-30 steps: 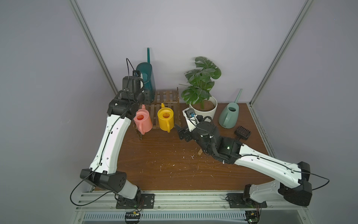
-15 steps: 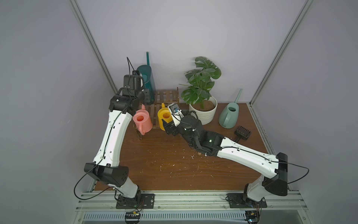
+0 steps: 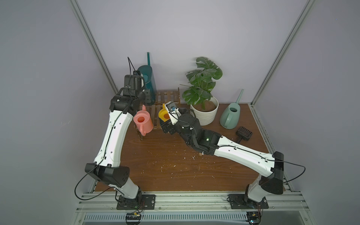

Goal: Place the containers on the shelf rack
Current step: 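Place the container on the shelf.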

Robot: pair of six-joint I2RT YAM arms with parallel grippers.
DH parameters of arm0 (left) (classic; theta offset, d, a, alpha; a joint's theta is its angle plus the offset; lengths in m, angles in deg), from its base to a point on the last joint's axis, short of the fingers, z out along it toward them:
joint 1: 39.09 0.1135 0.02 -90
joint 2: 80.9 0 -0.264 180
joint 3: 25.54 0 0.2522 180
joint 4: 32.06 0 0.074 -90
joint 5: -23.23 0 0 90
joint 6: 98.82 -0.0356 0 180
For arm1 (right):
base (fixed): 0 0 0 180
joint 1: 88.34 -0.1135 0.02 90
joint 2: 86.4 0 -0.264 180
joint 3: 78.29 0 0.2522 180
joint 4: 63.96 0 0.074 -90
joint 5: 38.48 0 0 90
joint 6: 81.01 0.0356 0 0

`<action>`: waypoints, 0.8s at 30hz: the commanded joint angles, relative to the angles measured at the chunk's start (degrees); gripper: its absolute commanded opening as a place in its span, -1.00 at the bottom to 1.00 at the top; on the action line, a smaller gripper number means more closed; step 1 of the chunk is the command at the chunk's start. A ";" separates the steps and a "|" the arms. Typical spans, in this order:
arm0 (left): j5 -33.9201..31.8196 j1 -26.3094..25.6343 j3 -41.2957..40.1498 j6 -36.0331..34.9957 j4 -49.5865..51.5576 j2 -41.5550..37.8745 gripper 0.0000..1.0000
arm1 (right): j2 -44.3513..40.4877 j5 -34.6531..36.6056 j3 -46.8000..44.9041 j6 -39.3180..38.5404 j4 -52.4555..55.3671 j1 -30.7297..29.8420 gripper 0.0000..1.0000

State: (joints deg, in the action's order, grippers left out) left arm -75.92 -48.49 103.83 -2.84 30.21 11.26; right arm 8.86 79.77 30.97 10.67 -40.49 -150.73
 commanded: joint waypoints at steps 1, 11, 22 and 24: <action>0.58 0.75 2.28 -0.69 -2.62 0.35 -0.48 | 0.61 -0.21 0.85 -0.27 -0.16 -0.13 0.94; 0.52 0.74 3.35 -0.72 -2.56 0.95 -0.27 | -0.03 0.05 0.03 -0.09 -0.31 -0.02 0.94; 0.69 0.72 3.19 -1.08 -2.55 -0.15 0.00 | -0.32 0.14 -0.24 0.37 -0.31 -0.09 0.95; 0.64 0.71 2.86 -1.15 -2.59 -0.51 0.07 | -0.50 0.22 -0.45 0.42 -0.35 -0.07 0.94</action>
State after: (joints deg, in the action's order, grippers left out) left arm -75.88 -48.49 105.97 -3.54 28.38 12.24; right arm 9.39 79.75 30.93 10.71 -40.49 -150.73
